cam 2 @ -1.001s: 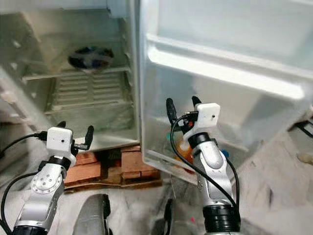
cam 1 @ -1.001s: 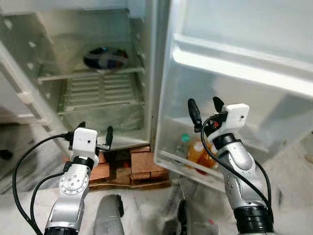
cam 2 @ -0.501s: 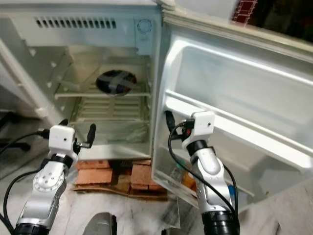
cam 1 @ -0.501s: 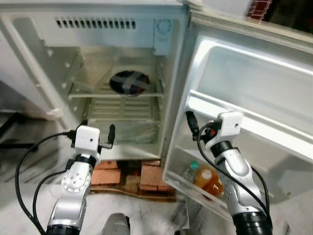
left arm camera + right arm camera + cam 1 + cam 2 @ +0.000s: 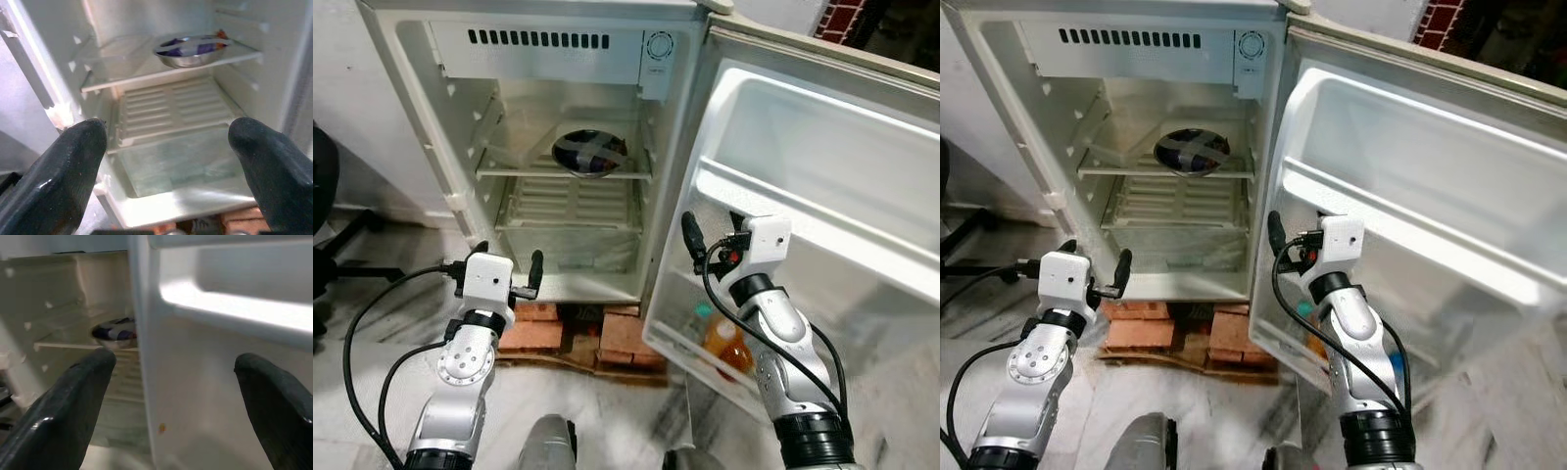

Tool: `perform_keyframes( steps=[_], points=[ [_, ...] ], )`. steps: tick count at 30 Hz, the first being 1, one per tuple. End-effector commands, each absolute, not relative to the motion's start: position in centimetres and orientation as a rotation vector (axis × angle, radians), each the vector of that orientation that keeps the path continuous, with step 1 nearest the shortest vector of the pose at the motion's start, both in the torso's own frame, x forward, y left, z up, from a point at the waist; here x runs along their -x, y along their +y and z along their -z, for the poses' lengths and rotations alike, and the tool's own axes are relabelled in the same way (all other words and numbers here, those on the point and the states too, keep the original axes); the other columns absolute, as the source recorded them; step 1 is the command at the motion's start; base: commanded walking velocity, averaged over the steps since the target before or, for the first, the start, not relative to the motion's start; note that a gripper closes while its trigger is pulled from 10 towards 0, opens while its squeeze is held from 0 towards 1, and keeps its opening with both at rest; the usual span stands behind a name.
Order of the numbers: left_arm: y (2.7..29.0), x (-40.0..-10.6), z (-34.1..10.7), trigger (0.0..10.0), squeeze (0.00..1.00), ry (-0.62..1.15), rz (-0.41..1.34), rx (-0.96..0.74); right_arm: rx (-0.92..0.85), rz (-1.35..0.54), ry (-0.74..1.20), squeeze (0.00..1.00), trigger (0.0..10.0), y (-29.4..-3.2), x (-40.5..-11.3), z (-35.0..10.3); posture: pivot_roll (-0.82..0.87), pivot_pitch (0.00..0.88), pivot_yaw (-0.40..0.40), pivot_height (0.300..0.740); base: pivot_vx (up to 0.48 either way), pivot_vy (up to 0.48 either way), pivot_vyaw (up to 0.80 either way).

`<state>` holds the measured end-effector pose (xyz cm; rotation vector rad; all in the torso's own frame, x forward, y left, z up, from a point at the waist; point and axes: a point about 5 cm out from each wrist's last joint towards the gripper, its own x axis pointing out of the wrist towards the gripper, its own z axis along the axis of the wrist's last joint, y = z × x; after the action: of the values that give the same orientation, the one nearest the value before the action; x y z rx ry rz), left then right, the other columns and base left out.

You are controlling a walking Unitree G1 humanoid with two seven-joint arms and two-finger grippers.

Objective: Restocking fridge

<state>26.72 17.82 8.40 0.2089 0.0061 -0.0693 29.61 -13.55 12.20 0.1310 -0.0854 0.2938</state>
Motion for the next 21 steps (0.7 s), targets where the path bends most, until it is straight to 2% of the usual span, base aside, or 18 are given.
perform_keyframes(
  steps=[1,7,14,21],
  points=[
    [17.57,-26.82,-8.37,10.0,0.00,0.008,0.081,-0.217,-0.131,-0.324,-0.102,0.00,10.0,-13.40,-29.47,-12.57,0.06,0.000,-0.044,0.715,-0.296,0.000,0.00],
    [17.54,-26.90,-8.36,10.0,0.00,0.008,0.081,-0.219,-0.112,-0.346,-0.113,0.00,10.0,-13.25,-29.33,-12.61,0.06,0.000,-0.041,0.740,-0.287,0.000,0.00],
    [17.53,-27.02,-8.36,10.0,0.00,0.010,0.087,-0.223,-0.109,-0.339,-0.119,0.00,10.0,-13.38,-29.43,-12.66,0.06,0.000,-0.040,0.740,-0.279,0.000,0.00],
    [17.52,-26.89,-8.43,10.0,0.00,-0.004,0.099,-0.227,-0.115,-0.326,-0.121,0.00,10.0,-13.35,-29.46,-12.58,0.06,0.000,-0.032,0.740,0.000,0.000,0.00]
  ],
)
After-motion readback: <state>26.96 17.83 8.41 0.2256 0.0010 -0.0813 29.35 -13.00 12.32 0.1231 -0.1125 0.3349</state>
